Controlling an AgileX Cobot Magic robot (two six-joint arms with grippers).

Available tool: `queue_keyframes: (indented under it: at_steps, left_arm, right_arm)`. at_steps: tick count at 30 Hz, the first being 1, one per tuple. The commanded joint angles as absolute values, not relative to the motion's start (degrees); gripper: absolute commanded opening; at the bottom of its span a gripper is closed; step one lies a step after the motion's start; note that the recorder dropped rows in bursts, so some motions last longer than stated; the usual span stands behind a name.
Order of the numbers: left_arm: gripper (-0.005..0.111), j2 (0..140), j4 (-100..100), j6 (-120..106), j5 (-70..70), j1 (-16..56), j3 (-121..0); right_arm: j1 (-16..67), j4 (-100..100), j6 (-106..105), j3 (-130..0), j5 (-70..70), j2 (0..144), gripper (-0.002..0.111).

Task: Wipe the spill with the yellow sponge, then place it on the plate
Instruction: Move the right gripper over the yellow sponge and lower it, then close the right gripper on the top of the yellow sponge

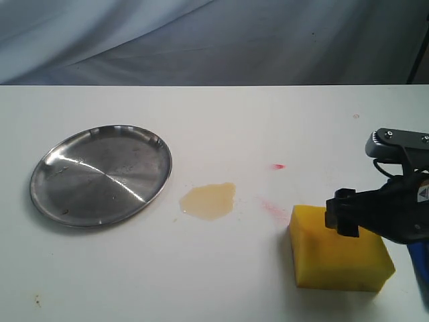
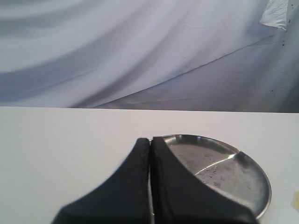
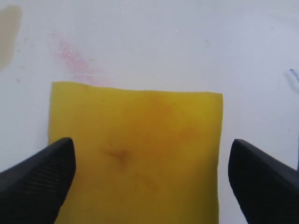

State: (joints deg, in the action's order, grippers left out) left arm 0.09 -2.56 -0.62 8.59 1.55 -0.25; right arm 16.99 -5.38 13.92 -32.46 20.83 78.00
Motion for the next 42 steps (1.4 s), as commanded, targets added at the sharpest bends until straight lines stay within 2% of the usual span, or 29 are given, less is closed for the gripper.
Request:
queue_keyframes:
  at_steps: [1,7,18,26,38,42]
  left_arm:
    - [0.001,0.00,-2.52,-0.47,8.35,1.60,0.00]
    - [0.001,0.00,-2.52,-0.47,8.35,1.60,0.00]
    - [0.001,0.00,-2.52,-0.47,8.35,1.60,0.00]
    - [0.001,0.00,-2.52,-0.47,8.35,1.60,0.00]
    - [0.001,0.00,-2.52,-0.59,8.35,1.60,0.00]
    - [0.001,0.00,-2.52,-0.59,8.35,1.60,0.00]
  right_arm:
    - [16.52,-4.45,13.50,-32.34,18.88,78.44,0.081]
    - [13.27,-3.68,13.78,-30.38,17.74,78.44,0.080]
    - [13.70,-4.26,14.37,-29.07,16.71,78.44,0.080]
    - [14.91,-4.69,14.37,-29.07,16.93,78.44,0.072]
    - [14.91,-4.69,14.37,-29.07,16.56,81.77,0.072]
    - [14.91,-4.69,14.37,-29.07,16.30,83.03,0.068]
